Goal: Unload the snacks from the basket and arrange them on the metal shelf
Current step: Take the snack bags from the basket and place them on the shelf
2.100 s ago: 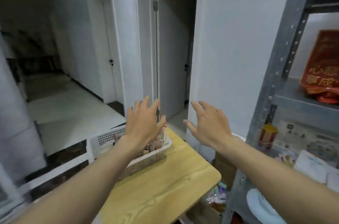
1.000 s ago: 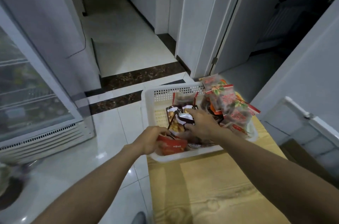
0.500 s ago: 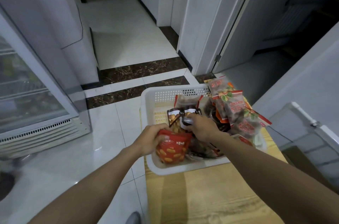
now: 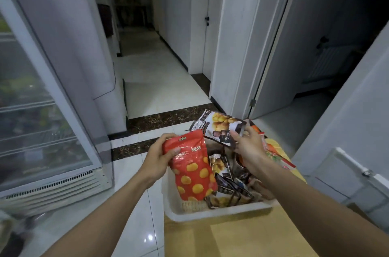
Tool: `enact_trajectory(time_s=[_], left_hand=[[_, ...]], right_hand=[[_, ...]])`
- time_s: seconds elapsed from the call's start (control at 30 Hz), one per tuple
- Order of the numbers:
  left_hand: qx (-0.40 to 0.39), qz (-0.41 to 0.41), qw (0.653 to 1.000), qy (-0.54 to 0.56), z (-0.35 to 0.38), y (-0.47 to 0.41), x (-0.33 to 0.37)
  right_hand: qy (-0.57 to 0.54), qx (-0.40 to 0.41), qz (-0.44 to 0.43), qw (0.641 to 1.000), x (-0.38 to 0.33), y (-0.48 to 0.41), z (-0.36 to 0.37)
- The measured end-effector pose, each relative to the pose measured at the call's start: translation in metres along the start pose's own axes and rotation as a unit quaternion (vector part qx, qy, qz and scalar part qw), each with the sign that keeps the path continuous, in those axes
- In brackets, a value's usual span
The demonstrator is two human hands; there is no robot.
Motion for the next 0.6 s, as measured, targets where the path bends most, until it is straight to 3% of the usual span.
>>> enact_trajectory(time_s=[0.3,0.47,0.6], left_hand=[[-0.005,0.034,0.997,0.063,0.021,0.053,0.065],[-0.038,0.057,0.994,0.085,0.031,0.094,0.09],[-0.073,0.067,0.992,0.08,0.043,0.138,0.103]], right_hand=[[-0.19,-0.039,-0.003,0.981,-0.057,0.091,-0.043],[-0.277,0.014,-0.012,0.961,-0.075,0.165,-0.085],[-0.269,0.072,-0.032,0.96,-0.069,0.227,-0.118]])
Point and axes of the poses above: each hand's wrist, its own y-axis away from the middle knuckle, its own z-axis out of the palm, x = y × z, the point moved 5 cm from there along -y, towards the middle knuckle, and after that the axes turned 8 degrees about x, right-handed, at the moved point
